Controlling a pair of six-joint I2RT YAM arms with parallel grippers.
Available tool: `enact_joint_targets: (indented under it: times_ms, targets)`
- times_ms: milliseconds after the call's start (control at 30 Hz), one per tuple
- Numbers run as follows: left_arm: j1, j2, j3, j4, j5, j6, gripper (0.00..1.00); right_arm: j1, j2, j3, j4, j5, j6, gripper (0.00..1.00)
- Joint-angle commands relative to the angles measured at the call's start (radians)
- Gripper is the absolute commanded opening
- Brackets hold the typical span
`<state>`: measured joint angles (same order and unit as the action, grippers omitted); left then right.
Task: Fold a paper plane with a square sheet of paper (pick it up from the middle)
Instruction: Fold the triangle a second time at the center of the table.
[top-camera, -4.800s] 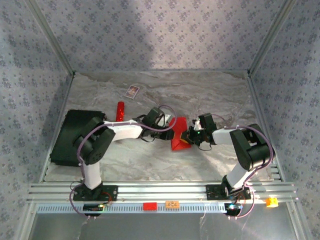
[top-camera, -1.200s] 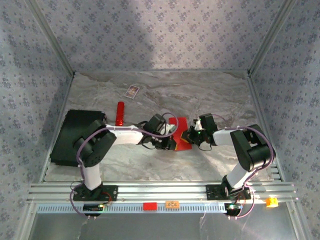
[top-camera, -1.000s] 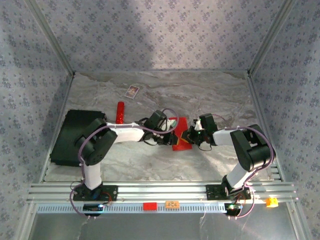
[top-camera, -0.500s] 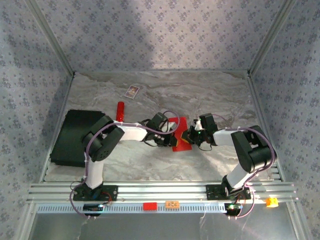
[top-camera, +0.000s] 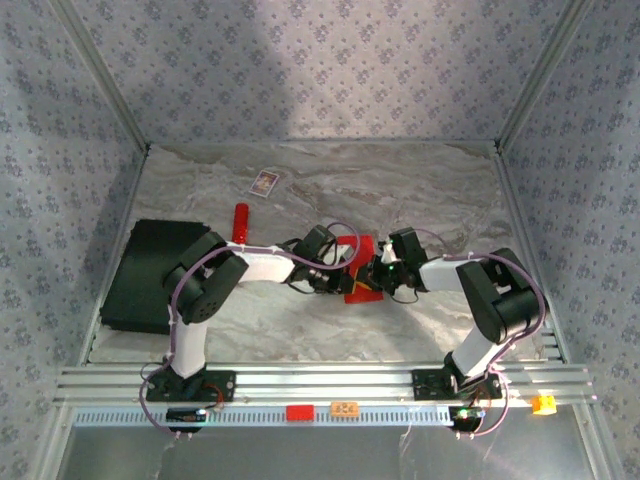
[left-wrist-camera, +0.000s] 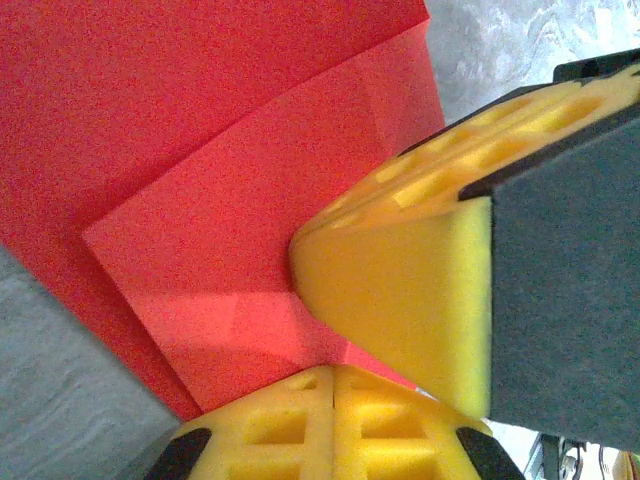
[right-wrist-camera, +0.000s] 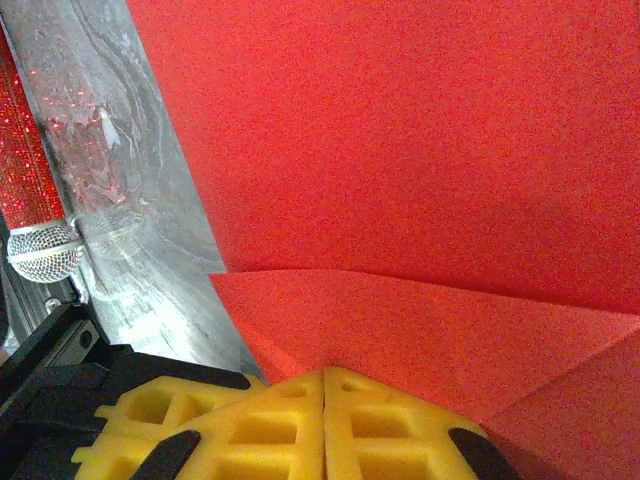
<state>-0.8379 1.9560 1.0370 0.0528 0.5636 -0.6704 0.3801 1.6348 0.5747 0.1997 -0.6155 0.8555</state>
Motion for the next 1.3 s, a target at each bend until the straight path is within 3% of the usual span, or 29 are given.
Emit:
enact_joint_targets:
  times_ms: [0,233,467,733,933,1100,1267]
  targets:
    - [-0.005,0.007,-0.016,-0.122,-0.05,0.041,0.0,-0.052,0.023,-0.021,-0.019,0.038,-0.026,0.09]
    - [-0.002,0.021,-0.006,-0.156,-0.06,0.067,0.0,-0.169,0.041,-0.033,0.041,-0.012,-0.042,0.09]
    - [0.0,0.02,0.0,-0.174,-0.071,0.093,0.0,-0.244,0.024,0.007,-0.028,0.0,-0.074,0.09]
    - [0.002,0.007,0.005,-0.184,-0.077,0.12,0.0,-0.173,-0.091,0.043,-0.139,0.019,-0.094,0.1]
    - [0.001,0.001,0.007,-0.183,-0.079,0.124,0.0,-0.076,-0.055,0.049,-0.128,0.039,-0.08,0.1]
    - [0.002,-0.012,0.015,-0.156,-0.052,0.103,0.0,-0.076,-0.005,0.025,-0.158,0.105,-0.087,0.07]
    - [0.001,-0.034,0.046,-0.101,0.012,0.051,0.01,-0.086,0.015,-0.009,-0.127,0.091,-0.078,0.01]
